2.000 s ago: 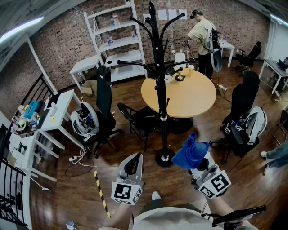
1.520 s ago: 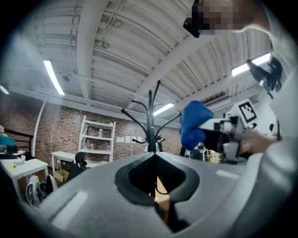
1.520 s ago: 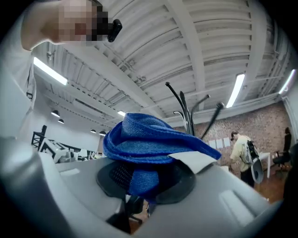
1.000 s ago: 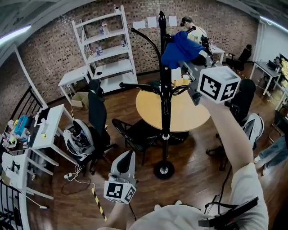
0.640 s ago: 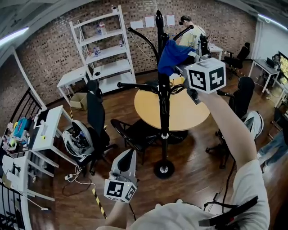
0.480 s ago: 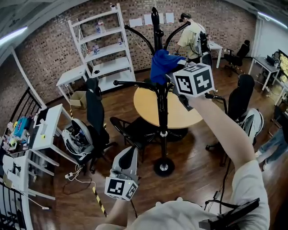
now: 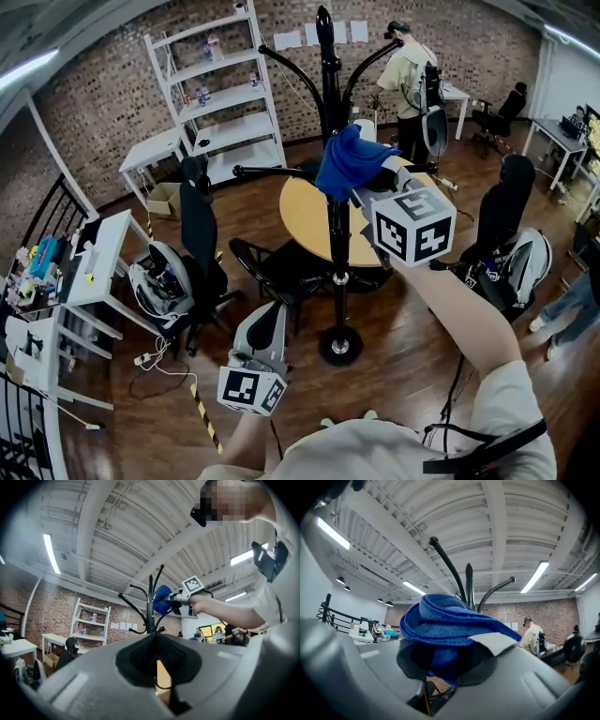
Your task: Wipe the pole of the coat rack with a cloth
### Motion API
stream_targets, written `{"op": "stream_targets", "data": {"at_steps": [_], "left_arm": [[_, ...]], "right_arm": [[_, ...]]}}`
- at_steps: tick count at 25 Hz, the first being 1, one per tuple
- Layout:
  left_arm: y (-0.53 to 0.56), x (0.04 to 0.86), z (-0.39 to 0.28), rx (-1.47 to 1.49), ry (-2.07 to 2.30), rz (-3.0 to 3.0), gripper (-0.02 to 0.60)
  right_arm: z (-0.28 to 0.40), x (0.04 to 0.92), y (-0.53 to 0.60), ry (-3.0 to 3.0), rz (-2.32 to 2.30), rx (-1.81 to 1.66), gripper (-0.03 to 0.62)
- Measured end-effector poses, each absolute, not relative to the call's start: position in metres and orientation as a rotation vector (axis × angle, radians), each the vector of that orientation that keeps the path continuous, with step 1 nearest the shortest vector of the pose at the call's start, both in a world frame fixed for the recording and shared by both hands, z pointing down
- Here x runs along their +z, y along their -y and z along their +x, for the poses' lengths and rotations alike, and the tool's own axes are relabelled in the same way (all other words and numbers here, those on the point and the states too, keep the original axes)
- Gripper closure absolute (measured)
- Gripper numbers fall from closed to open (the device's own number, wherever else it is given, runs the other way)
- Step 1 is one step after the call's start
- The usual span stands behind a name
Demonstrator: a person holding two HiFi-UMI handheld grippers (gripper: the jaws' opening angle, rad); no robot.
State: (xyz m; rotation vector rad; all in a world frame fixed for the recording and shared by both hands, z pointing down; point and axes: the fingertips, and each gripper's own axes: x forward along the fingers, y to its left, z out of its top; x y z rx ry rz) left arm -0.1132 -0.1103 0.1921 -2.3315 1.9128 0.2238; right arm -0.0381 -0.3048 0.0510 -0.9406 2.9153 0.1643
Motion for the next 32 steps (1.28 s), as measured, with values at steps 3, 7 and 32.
{"op": "stream_targets", "data": {"at_steps": [3, 7, 32], "left_arm": [[0.12, 0.179, -0.118, 0.247, -1.9, -2.304, 0.581], [0.142, 0.159, -0.129, 0.281, -1.818, -2.303, 0.581], [0.142, 0.176, -0.222, 0.363, -1.287, -2.753, 0.581]], "right_arm": [[-0.037, 0.03, 0.263, -2.889, -0.82, 0.257, 0.491], [-0.042, 0.031, 0.243, -2.864, -0.804, 0.308, 0.491], [-0.096, -0.005, 0.356, -2.737, -1.64, 0.263, 0.491]]}}
